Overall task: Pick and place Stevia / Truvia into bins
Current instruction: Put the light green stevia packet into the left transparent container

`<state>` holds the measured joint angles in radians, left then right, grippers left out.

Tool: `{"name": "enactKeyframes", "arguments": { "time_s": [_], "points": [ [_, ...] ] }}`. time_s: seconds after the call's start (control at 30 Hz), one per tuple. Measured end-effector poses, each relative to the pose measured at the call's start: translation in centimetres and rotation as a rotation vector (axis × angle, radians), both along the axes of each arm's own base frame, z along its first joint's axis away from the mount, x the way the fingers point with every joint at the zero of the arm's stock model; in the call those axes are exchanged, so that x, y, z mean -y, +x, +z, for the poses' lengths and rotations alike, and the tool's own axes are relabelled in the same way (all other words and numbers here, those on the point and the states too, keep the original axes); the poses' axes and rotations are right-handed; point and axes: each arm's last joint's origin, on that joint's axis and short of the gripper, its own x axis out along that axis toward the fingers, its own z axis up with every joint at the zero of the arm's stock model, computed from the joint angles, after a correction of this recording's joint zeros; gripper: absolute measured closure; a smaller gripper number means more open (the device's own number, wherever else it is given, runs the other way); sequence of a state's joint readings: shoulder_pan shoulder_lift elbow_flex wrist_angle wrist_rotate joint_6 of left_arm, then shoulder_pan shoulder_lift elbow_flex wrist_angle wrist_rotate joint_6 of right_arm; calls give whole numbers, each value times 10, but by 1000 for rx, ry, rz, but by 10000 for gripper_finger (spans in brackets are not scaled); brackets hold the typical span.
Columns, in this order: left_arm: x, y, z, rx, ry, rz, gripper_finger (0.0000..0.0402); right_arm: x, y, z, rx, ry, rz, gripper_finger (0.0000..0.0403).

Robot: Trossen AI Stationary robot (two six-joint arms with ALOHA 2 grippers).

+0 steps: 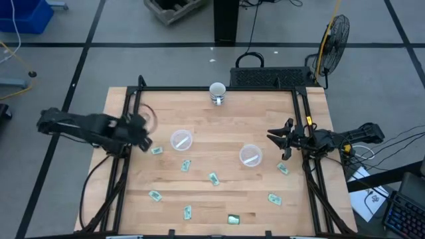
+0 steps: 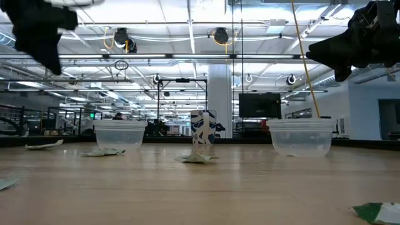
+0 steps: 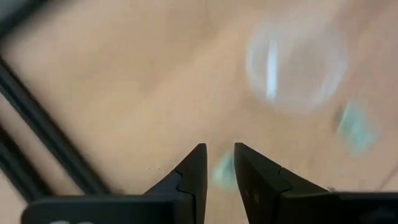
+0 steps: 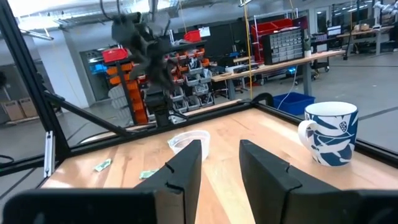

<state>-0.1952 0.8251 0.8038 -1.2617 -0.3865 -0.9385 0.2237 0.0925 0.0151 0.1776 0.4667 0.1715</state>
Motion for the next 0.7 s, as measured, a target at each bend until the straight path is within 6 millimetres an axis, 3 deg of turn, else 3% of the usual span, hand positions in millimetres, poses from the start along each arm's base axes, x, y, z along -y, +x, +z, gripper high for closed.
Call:
{"name": "enactKeyframes", "arguments": {
  "time_s": [0.1, 0.27, 0.43, 0.7],
  "points": [
    [7, 16, -30, -128, -32, -24, 316, 0, 0, 0, -4, -1, 0, 298],
    [14, 34, -71, -195, -57, -54, 316, 0, 0, 0, -5, -1, 0, 298],
    [17, 44, -85, -180, -98, -77, 316, 0, 0, -1, -7, -8, -2, 298],
    [15, 39, -110, -168, -50, -80, 316, 0, 0, -1, -5, -1, -2, 298]
  ]
}}
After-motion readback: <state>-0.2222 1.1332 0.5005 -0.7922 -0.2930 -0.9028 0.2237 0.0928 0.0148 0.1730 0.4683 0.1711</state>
